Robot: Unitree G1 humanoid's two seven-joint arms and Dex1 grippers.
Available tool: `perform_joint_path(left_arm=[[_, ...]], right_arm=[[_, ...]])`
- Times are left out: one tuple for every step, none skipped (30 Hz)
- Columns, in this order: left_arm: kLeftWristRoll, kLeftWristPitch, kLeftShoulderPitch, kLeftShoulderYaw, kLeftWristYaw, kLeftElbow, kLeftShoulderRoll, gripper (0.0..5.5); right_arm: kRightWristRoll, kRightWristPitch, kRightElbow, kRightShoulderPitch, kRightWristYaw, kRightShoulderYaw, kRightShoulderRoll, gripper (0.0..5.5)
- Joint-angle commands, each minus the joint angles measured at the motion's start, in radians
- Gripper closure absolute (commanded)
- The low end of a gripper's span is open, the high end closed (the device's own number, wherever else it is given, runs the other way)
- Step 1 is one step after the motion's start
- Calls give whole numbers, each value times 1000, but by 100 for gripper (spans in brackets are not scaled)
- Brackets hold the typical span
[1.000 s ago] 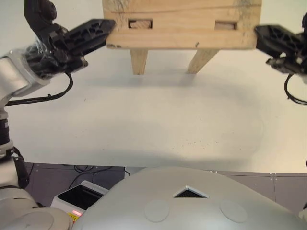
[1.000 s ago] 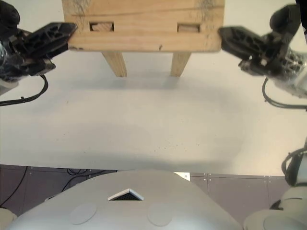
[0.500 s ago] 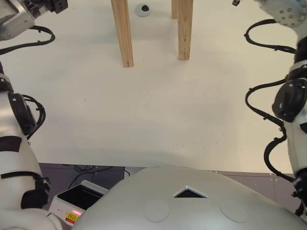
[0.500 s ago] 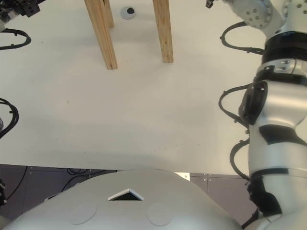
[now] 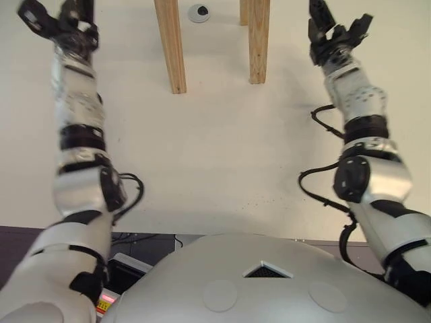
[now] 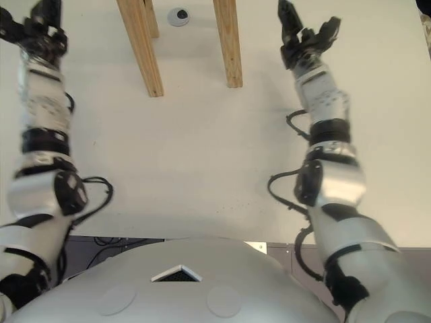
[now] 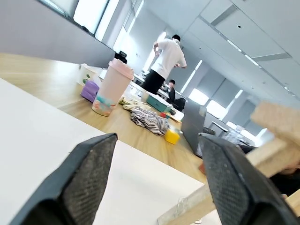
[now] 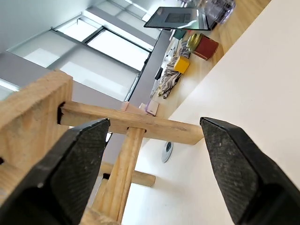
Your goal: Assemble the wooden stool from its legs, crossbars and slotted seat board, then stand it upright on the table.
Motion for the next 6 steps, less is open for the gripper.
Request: perform_joint_path(left_arm=[[182,-87,60,-56,98,-126,-105,233],[218,-101,68,-59,124,-129,-128,233],[245,-112,78,-59,140,-130,-144,233],[266,-126,99,-49,166,-139,-164,233],[291,-140,121,-47,183,-147,-182,233],[321,-158,142,-53,192,-153,-199,233]], right_arm=[[-16,-82,-32,-1,26,-87,52,196],[-13,-69,-35,9,39,-103,64,196],[-10,-60,-35,13,40,-121,77,196],[-10,-49,-32,8,39,-134,93,196],[-9,-38,-32,0,32,-148,108,196],[-9,-22,-39,-5,31,-160,120,196]])
